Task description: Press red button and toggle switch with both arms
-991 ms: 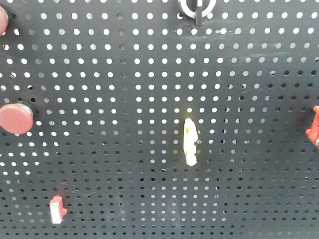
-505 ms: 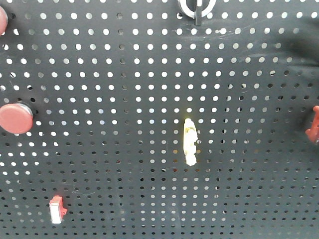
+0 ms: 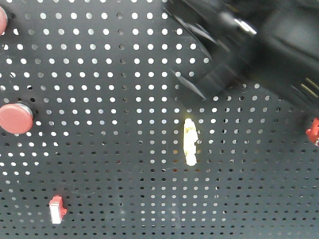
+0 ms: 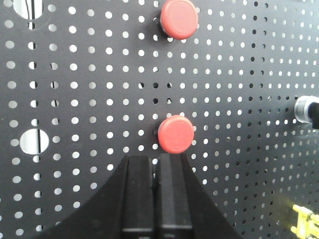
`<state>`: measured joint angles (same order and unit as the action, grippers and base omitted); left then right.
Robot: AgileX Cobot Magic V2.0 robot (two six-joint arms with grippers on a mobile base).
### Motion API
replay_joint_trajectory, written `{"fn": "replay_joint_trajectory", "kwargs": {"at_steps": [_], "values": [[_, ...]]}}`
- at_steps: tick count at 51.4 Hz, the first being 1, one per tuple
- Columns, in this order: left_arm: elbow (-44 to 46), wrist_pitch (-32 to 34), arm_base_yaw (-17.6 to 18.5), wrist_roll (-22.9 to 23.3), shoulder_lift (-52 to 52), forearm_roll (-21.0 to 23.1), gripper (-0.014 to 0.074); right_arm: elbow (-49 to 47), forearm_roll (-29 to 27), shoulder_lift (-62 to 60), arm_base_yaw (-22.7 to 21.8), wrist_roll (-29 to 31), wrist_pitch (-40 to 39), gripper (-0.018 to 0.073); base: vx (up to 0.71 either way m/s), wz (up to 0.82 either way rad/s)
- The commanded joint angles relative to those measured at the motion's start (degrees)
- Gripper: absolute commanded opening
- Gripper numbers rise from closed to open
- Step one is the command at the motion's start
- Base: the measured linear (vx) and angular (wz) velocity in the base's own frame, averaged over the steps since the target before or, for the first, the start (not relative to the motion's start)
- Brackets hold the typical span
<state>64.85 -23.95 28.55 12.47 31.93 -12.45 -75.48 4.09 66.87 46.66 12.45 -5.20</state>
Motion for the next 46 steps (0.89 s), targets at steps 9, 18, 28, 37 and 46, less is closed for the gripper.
{"fn": "replay_joint_trajectory", "kwargs": {"at_steps": [9,18,28,37,46], "values": [[1.5,3.9,0.2,0.1,0.7,-0.4,0.0002,-3.4,-0.3,0.1,0.1,-0.2,-1.6,-0.0004,0.0,0.0],[1.5,3.8,0.2,0.1,0.7,-0.4,0.0002,-3.4,0.0,-1.7,0.1,-0.2,2.8,-0.0004,0.0,0.0],[1.5,3.8,0.2,0.1,0.9,-0.4,0.0002,-3.4,-0.1,-2.5,-1.2,-1.7,4.8,-0.0004,0.0,0.0],[1.5,3.8,0.2,0.1,0.9,-0.3,0.0002,-3.4,-0.1,-2.5,-1.7,-2.4,4.2,-0.0004,0.0,0.0],[1.5,3.8,0.2,0.1,0.9,-0.3,0.0002,-3.4,-0.1,-2.4,-1.7,-2.6,4.9,-0.0004,0.0,0.0]]}}
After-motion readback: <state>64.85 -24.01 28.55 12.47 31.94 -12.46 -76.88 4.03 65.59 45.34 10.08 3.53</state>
